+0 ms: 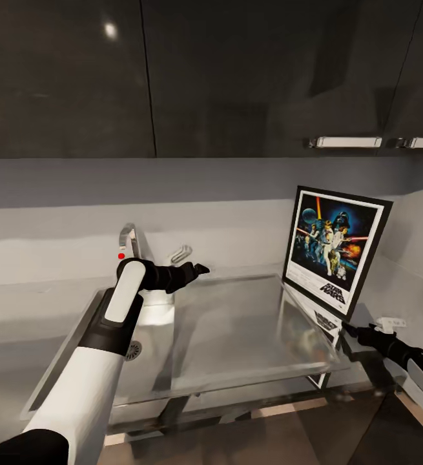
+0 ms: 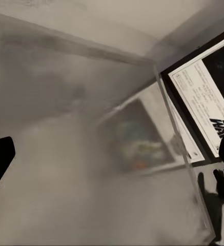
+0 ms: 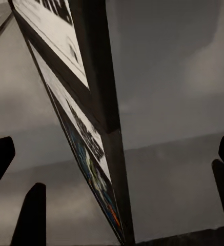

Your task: Pick up the poster from the kitchen countertop and hang it on one of the wall nails in the kitchen.

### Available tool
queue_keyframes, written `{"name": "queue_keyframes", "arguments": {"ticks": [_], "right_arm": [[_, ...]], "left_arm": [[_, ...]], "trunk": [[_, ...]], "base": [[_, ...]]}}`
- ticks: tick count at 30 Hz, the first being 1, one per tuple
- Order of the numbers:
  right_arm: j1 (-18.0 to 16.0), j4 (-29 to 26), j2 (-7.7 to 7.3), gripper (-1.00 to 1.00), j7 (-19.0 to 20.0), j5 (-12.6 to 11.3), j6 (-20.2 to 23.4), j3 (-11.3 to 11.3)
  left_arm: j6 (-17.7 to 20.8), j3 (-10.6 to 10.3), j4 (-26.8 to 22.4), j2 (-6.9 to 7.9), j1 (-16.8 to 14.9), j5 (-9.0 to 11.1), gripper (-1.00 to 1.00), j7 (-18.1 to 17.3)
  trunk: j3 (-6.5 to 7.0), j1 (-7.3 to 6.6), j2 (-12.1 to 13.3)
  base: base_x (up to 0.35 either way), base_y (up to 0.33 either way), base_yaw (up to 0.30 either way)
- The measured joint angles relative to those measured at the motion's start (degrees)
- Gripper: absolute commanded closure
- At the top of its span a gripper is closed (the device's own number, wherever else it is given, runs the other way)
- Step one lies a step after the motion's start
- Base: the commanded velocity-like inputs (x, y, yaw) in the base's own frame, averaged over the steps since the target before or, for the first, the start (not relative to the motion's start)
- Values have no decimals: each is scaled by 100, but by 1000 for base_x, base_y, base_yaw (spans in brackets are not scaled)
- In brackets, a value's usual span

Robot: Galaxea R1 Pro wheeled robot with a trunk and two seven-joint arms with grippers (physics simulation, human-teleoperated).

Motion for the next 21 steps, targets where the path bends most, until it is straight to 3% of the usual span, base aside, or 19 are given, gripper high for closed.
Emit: {"name": "queue_keyframes", "arguments": {"ticks": [7, 21], "right_arm": [[-1, 0, -1, -100, 4, -2, 14, 0], [2, 0, -1, -100, 13, -6, 15, -1]], "left_arm": [[1, 0, 1, 0, 3, -8, -100, 8], [0, -9, 11, -2, 1, -13, -100, 9]], "trunk": [[0, 2, 0], [0, 3, 0]], "base": [[241, 0, 0], [20, 0, 0]]}}
